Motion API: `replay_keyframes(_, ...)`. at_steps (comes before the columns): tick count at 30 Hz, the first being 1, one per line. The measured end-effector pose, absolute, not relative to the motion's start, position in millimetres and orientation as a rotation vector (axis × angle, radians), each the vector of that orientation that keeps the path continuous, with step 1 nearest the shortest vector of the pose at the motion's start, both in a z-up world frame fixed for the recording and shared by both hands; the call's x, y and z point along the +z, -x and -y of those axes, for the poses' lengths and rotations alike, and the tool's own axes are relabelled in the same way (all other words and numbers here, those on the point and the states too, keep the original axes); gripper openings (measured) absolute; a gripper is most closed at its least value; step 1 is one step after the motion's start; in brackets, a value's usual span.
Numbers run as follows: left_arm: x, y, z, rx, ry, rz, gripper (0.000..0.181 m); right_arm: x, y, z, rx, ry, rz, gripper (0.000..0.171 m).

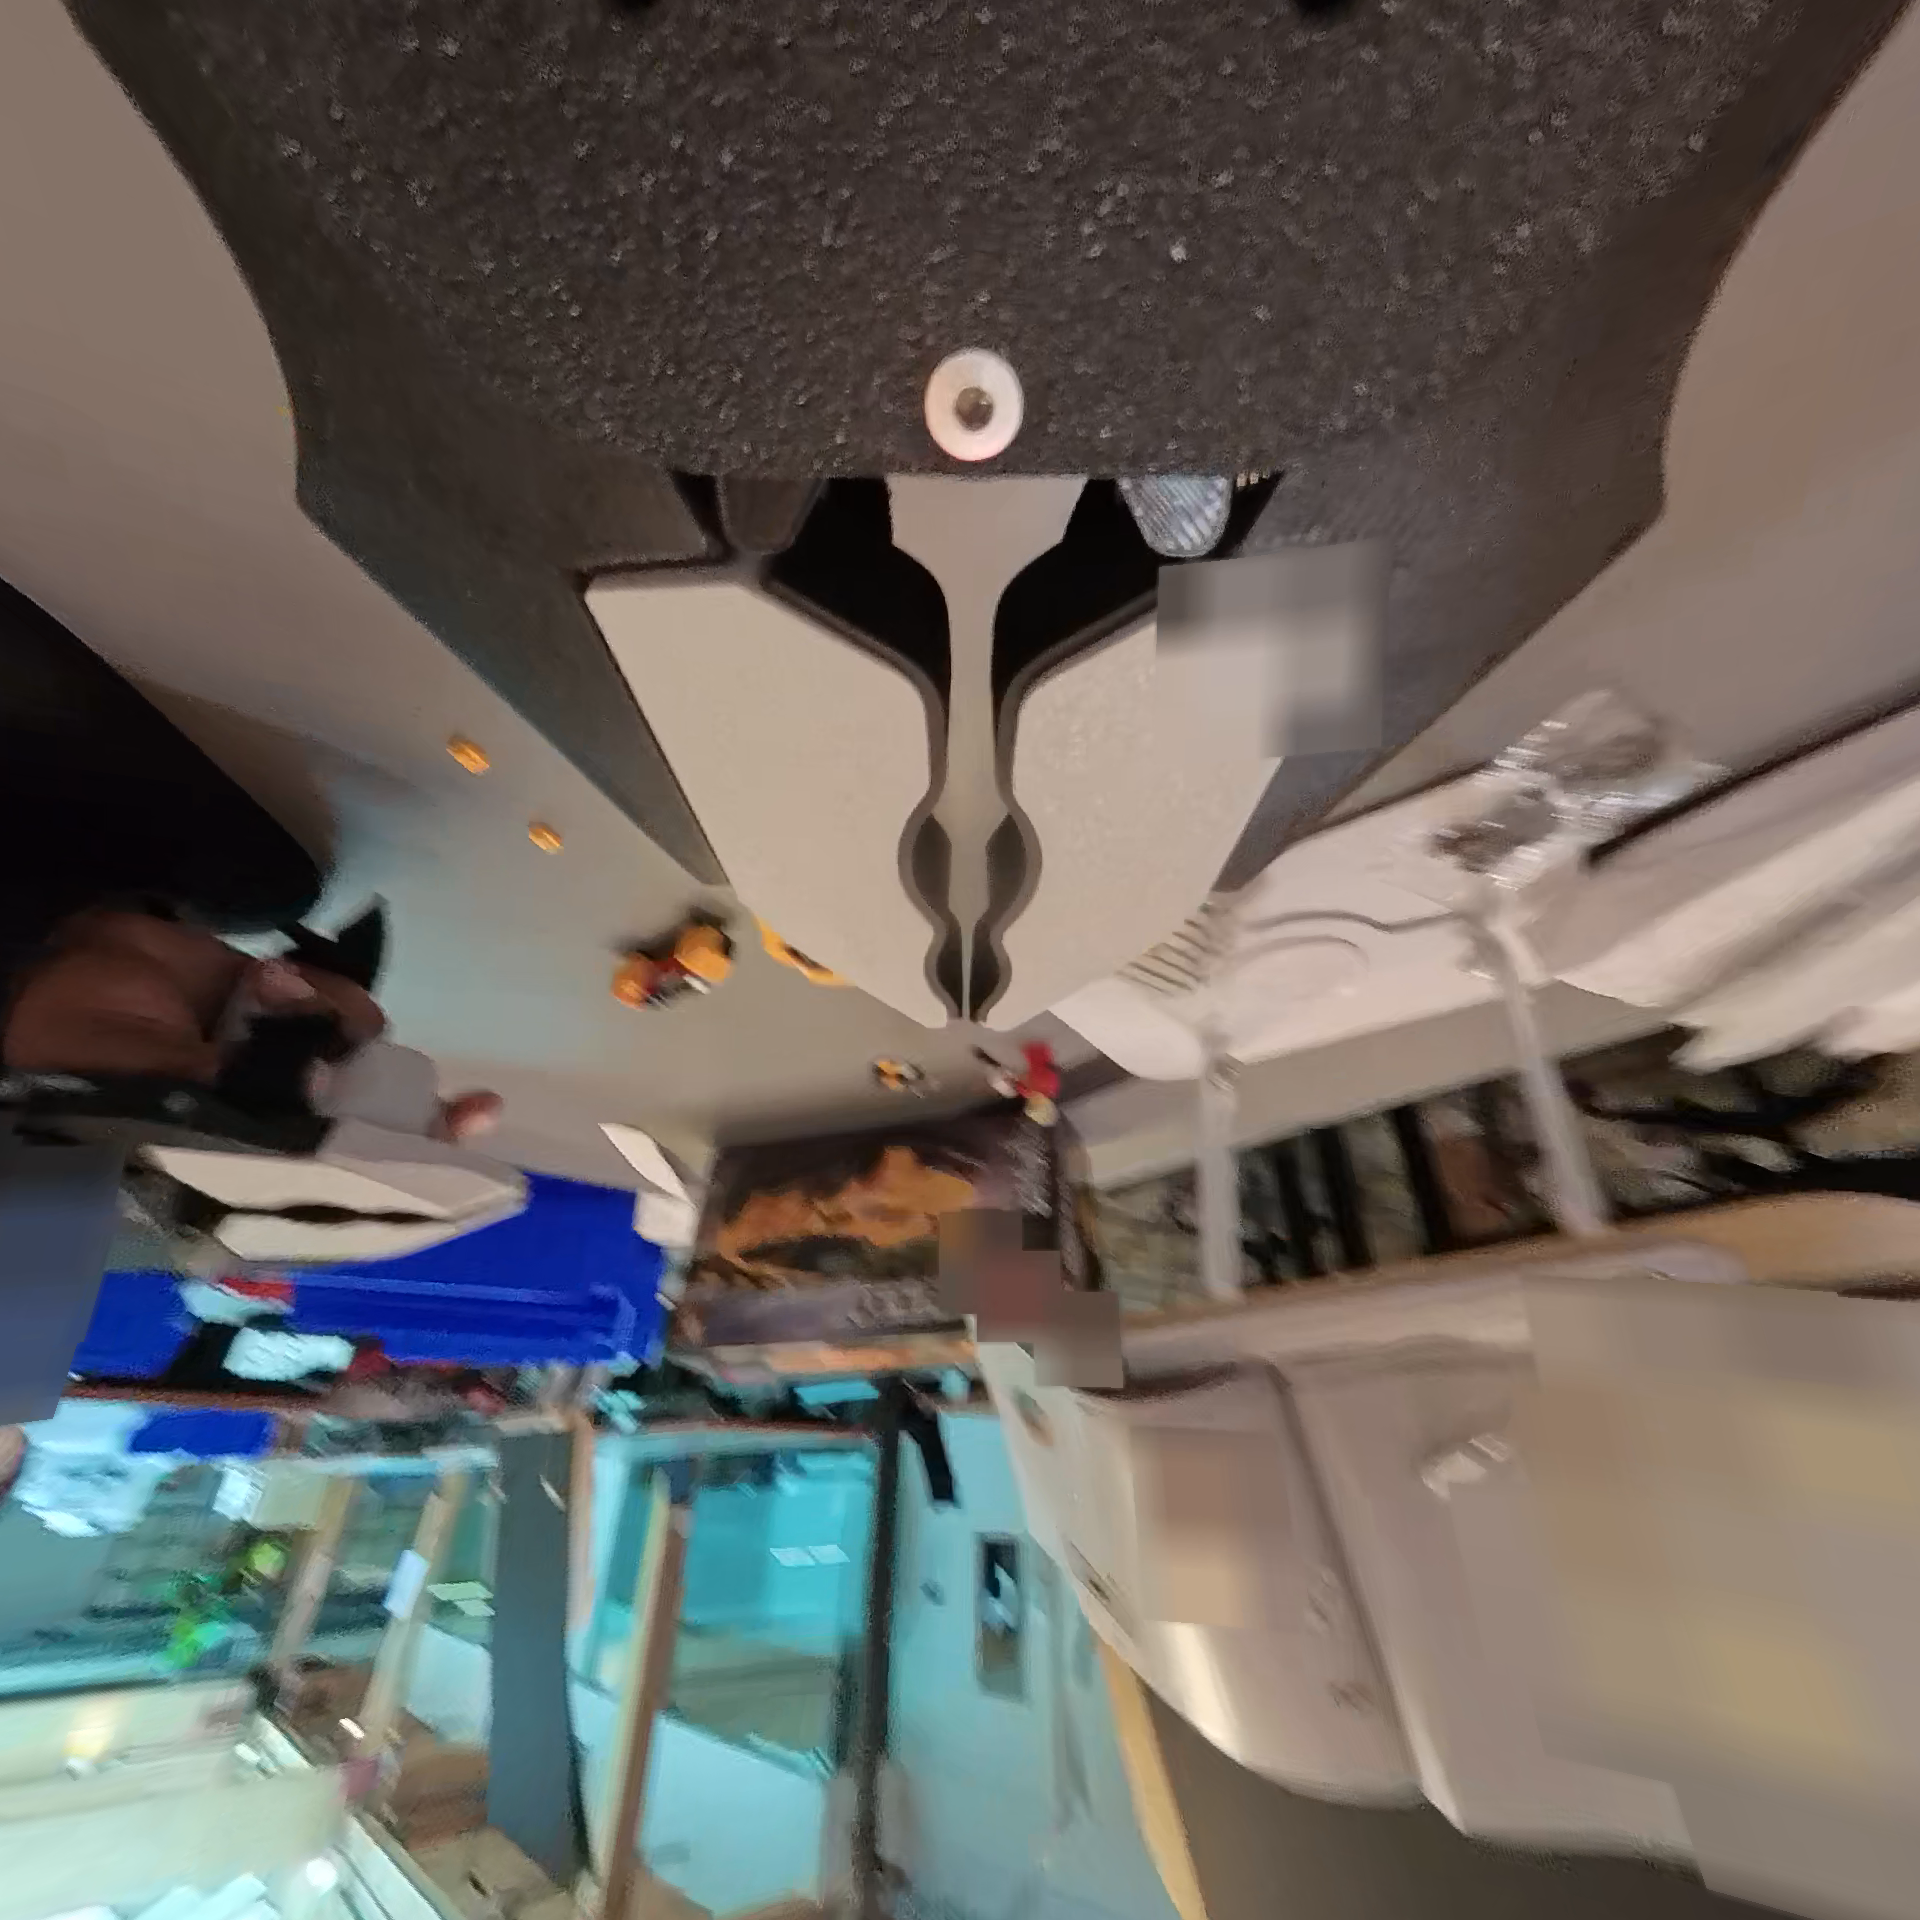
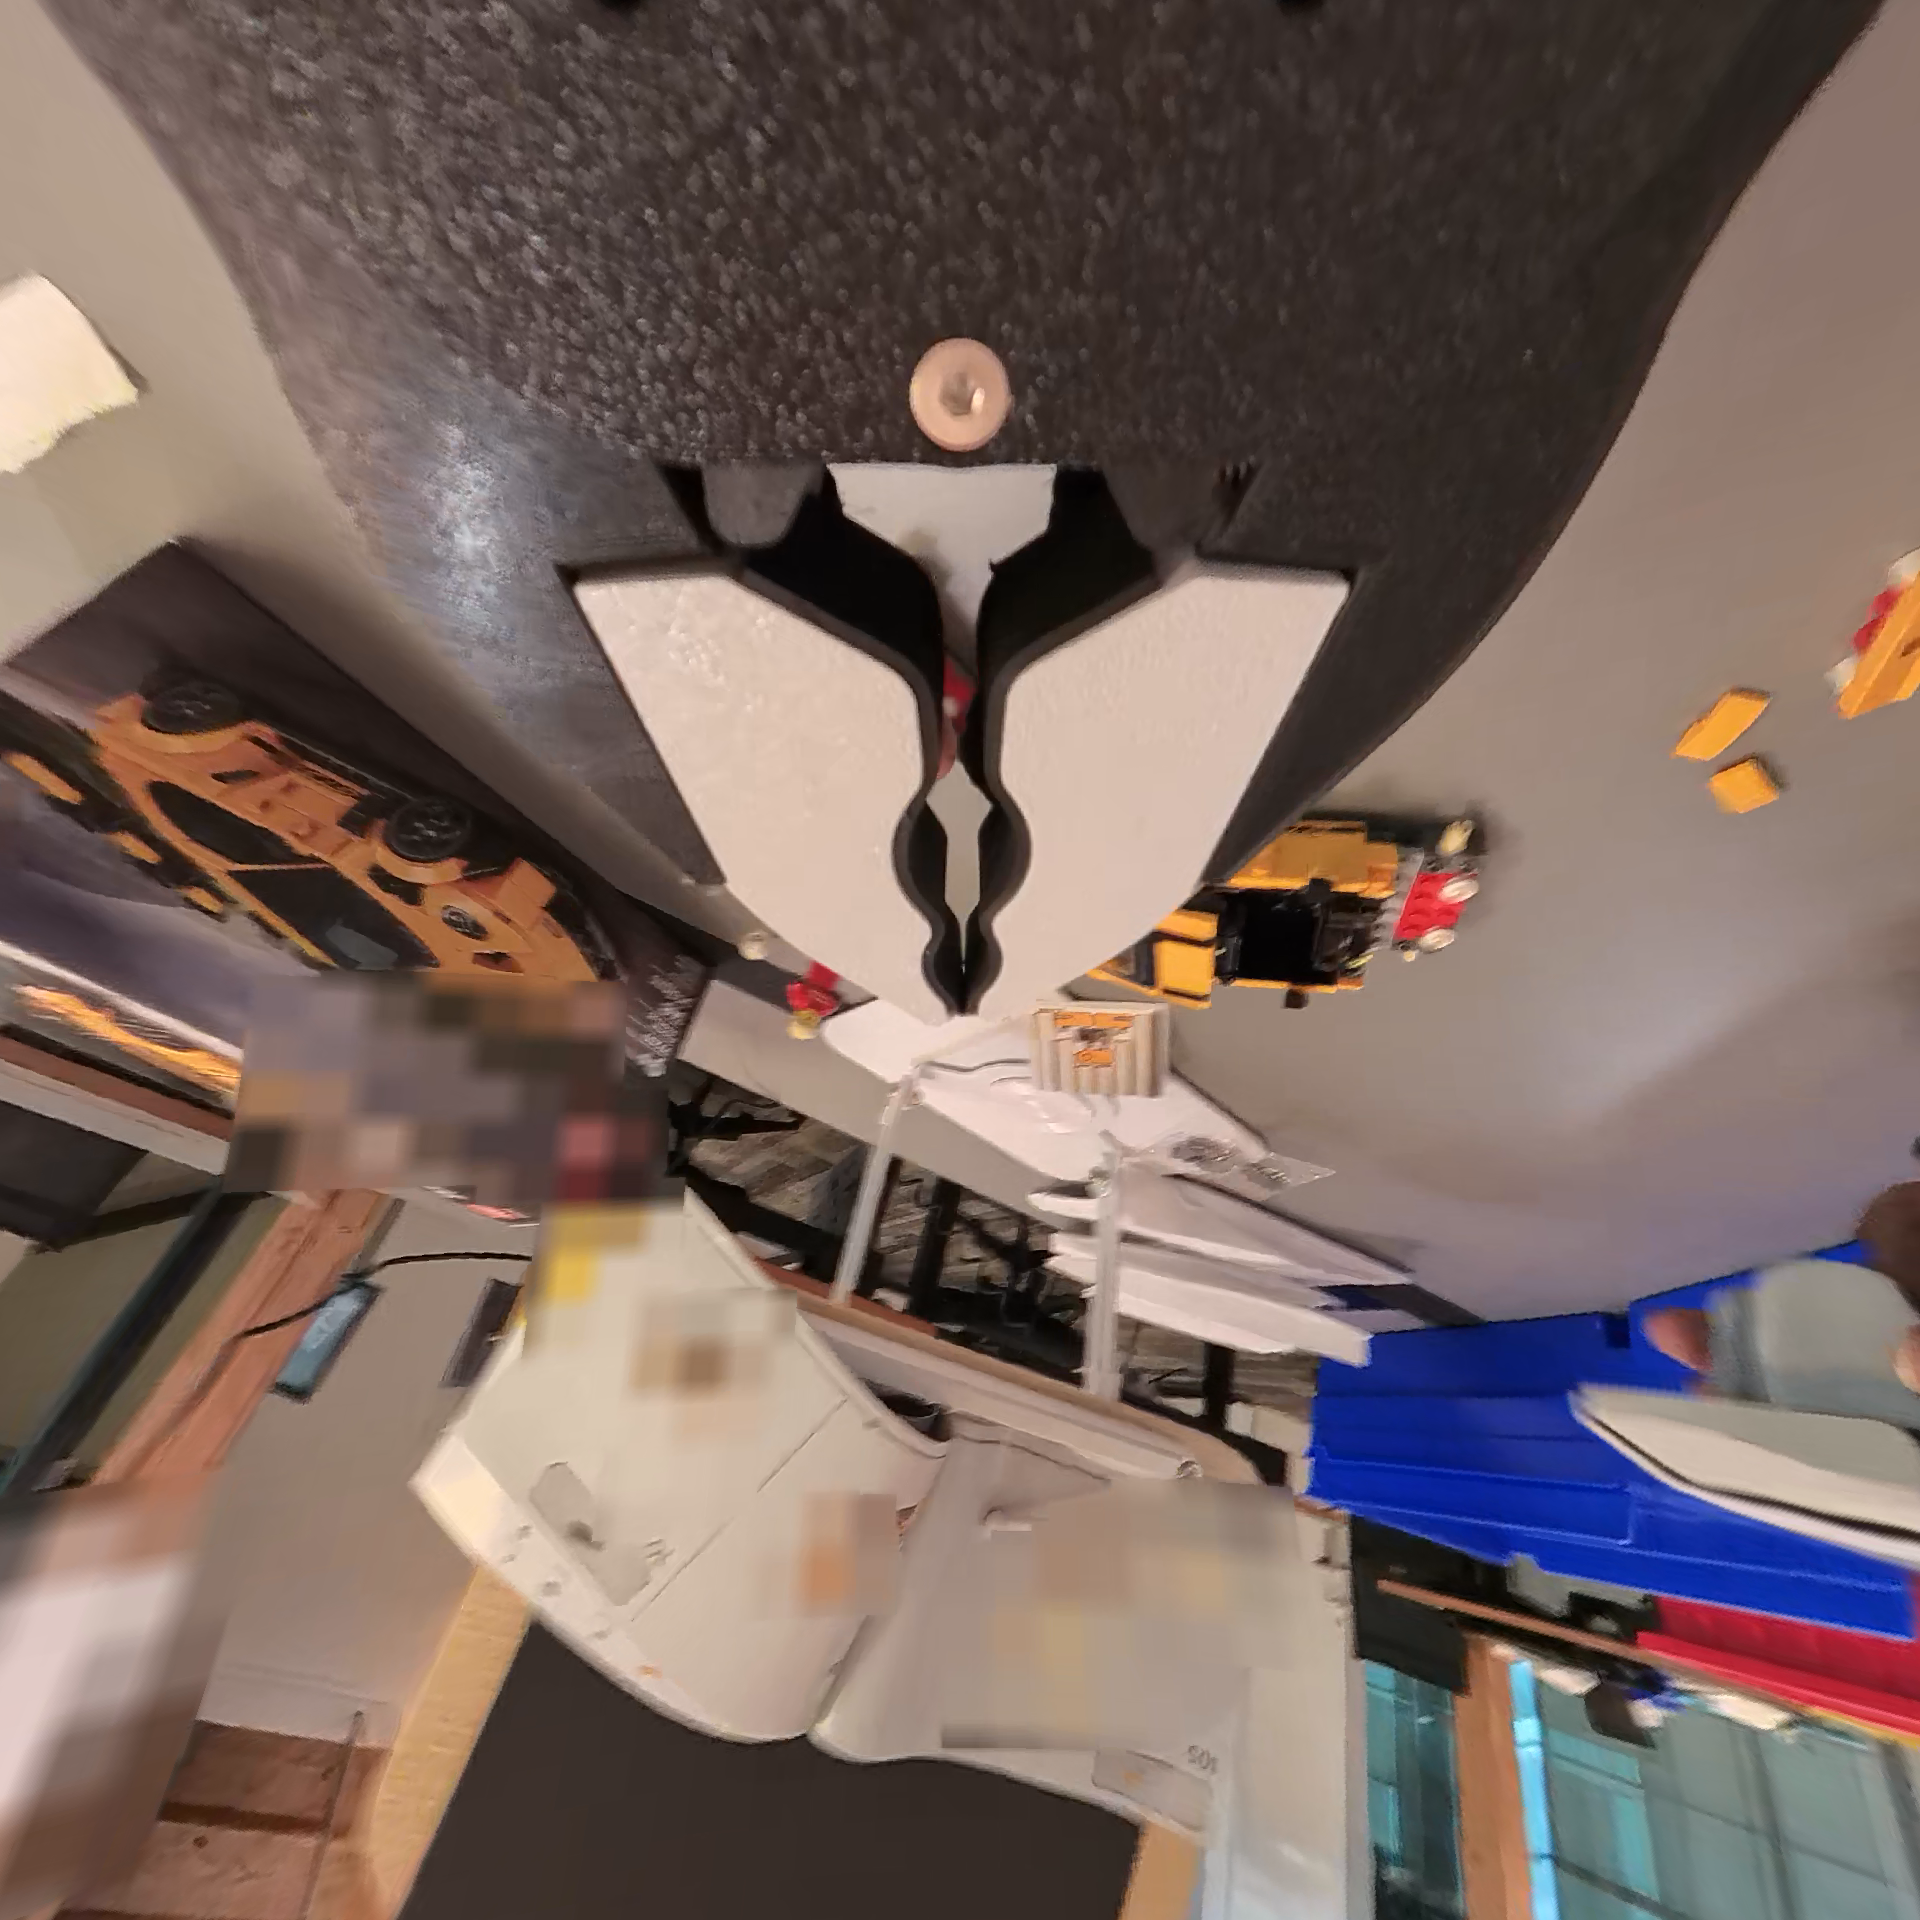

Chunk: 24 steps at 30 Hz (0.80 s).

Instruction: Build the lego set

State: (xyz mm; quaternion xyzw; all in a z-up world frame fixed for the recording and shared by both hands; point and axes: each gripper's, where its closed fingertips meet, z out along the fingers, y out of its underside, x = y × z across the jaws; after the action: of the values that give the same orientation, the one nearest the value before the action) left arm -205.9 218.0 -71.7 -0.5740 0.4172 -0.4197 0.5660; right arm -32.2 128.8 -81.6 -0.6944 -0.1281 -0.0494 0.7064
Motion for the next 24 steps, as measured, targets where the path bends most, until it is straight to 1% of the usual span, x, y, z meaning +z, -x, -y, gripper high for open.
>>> replay_keyframes(4, -106, 186, -181, -1.116, 1.419, -1.305, 0.001, -97, 63, -127, -0.005, 1.586, 0.452, 0.000)
replay_keyframes(8, -157, 190, -150, -0.936, 1.446, -1.753, 0.016, -113, 95, -120, 0.056, 1.611, 0.644, 0.000)
replay_keyframes(10, -181, 197, -141, -0.879, 1.504, -1.897, 0.025, -117, 102, -118, 0.059, 1.618, 0.687, 0.000)
replay_keyframes(13, -198, 203, -130, -0.858, 1.530, -2.015, 0.027, -119, 102, -118, 0.047, 1.623, 0.700, 0.000)
replay_keyframes(17, -207, 204, -127, -0.815, 1.530, -2.064, 0.025, -120, 103, -118, 0.053, 1.628, 0.700, 0.000)
replay_keyframes(19, -210, 203, -126, -0.809, 1.533, -2.074, 0.021, -121, 103, -118, 0.055, 1.632, 0.705, 0.000)
replay_keyframes(22, -210, 203, -121, -0.822, 1.519, -2.094, 0.009, -122, 104, -118, 0.057, 1.637, 0.711, 0.000)
replay_keyframes(24, -210, 203, -121, -0.809, 1.522, -2.098, 0.008, -123, 104, -118, 0.061, 1.641, 0.711, 0.000)
